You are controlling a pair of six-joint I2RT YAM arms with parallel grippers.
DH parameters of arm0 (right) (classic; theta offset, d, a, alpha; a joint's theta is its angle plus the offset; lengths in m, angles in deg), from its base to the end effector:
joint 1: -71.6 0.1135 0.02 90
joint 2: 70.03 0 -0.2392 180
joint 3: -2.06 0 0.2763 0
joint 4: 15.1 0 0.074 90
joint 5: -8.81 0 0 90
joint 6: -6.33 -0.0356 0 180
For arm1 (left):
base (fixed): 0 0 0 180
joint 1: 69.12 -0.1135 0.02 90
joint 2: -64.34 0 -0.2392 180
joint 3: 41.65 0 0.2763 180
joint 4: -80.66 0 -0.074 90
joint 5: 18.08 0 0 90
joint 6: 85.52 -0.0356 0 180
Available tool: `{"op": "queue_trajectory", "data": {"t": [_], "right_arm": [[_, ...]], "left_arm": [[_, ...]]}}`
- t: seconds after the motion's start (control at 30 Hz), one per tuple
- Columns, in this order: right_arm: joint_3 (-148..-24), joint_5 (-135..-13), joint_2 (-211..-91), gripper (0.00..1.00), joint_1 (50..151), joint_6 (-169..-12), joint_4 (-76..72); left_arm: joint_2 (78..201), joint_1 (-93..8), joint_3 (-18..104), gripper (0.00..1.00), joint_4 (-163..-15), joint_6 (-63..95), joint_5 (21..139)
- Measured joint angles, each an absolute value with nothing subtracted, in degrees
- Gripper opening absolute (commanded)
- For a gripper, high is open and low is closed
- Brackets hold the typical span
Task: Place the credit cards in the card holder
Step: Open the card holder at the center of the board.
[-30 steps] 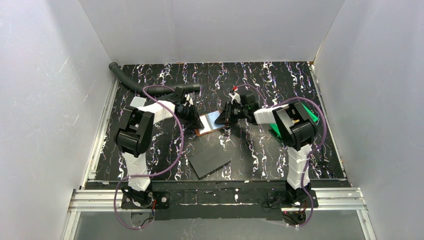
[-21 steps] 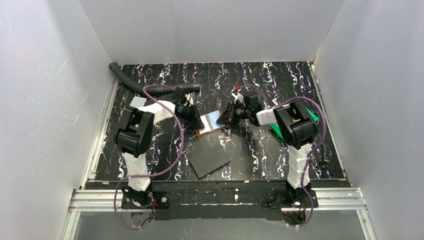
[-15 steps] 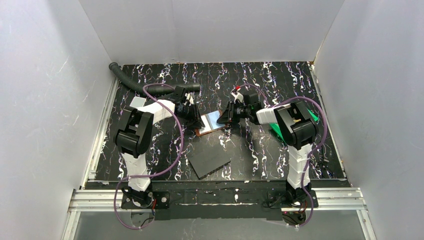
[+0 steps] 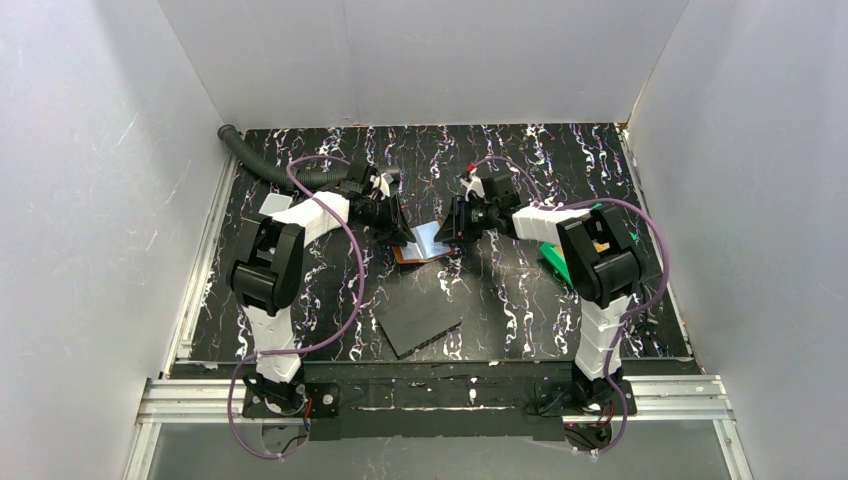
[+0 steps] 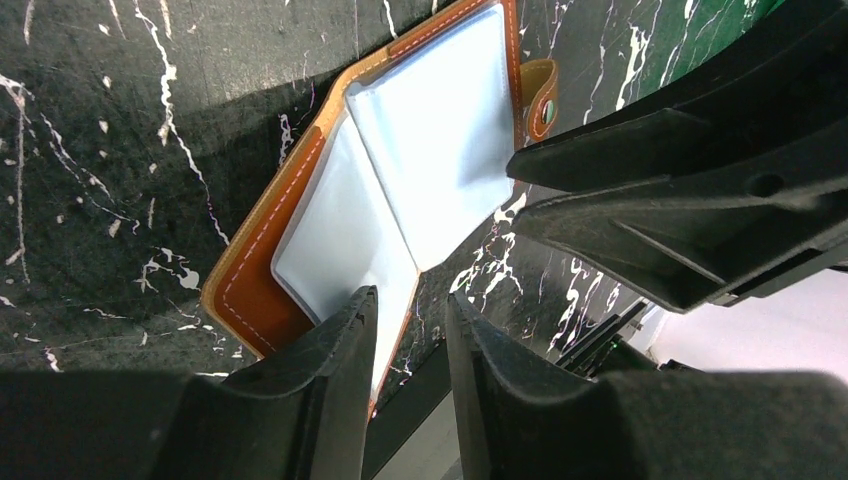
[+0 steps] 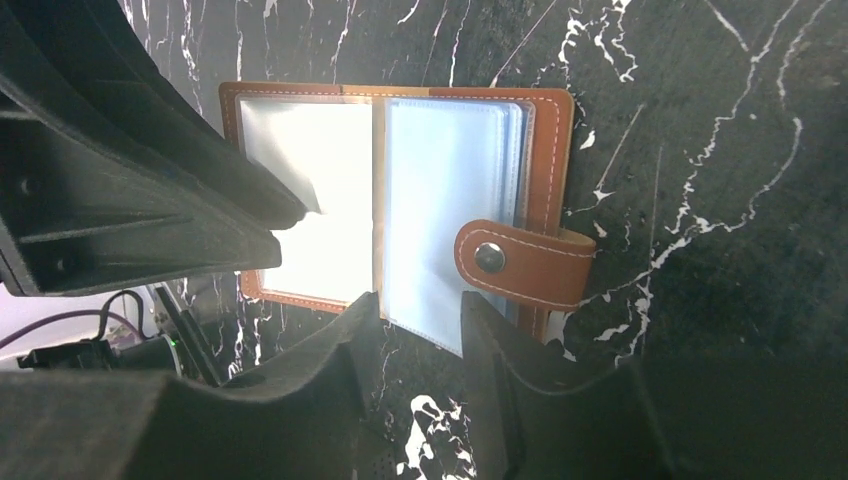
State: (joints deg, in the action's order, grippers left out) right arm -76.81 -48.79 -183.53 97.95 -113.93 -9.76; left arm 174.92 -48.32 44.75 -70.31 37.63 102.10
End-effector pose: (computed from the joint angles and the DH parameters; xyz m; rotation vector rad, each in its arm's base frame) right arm 0.3701 0.2046 0.1090 -0.2417 2.3942 1.1376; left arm 0.3852 -0.1655 0.1404 -0.0482 2.6284 -1.0241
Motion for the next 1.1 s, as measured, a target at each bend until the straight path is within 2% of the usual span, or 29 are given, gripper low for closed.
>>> {"op": "queue_trajectory", "data": {"t": [0.13, 0.23, 0.4, 0.57, 0.73, 0.9, 1.1], "right_arm": [[-76.81, -49.77, -182.04, 0.61, 97.62, -113.17, -7.95], [-76.81, -49.99, -181.21, 0.63, 97.05, -113.01, -7.27], [-76.3, -49.58, -180.97, 0.63, 96.38, -113.73, -7.95], [-74.49, -48.46, -180.99, 0.59, 96.38, -115.33, -10.25], [-73.75, -47.5, -180.99, 0.49, 96.57, -116.77, -12.06], [-73.37, -47.3, -180.99, 0.47, 97.01, -117.17, -13.17], [-72.78, -47.3, -180.99, 0.5, 97.23, -117.51, -13.5]], "left_arm": [[174.92, -48.32, 44.56, 0.31, -70.25, 37.56, 101.96], [174.92, -48.32, 43.88, 0.32, -70.4, 37.5, 101.94], [174.92, -48.32, 42.5, 0.36, -70.46, 37.54, 101.96], [174.92, -48.32, 42.46, 0.36, -70.75, 37.65, 101.99], [174.92, -48.32, 42.35, 0.36, -71.1, 37.67, 101.99], [174.92, -48.32, 41.6, 0.36, -71.38, 37.69, 101.99], [174.92, -48.32, 41.54, 0.36, -71.47, 37.76, 101.99]]}}
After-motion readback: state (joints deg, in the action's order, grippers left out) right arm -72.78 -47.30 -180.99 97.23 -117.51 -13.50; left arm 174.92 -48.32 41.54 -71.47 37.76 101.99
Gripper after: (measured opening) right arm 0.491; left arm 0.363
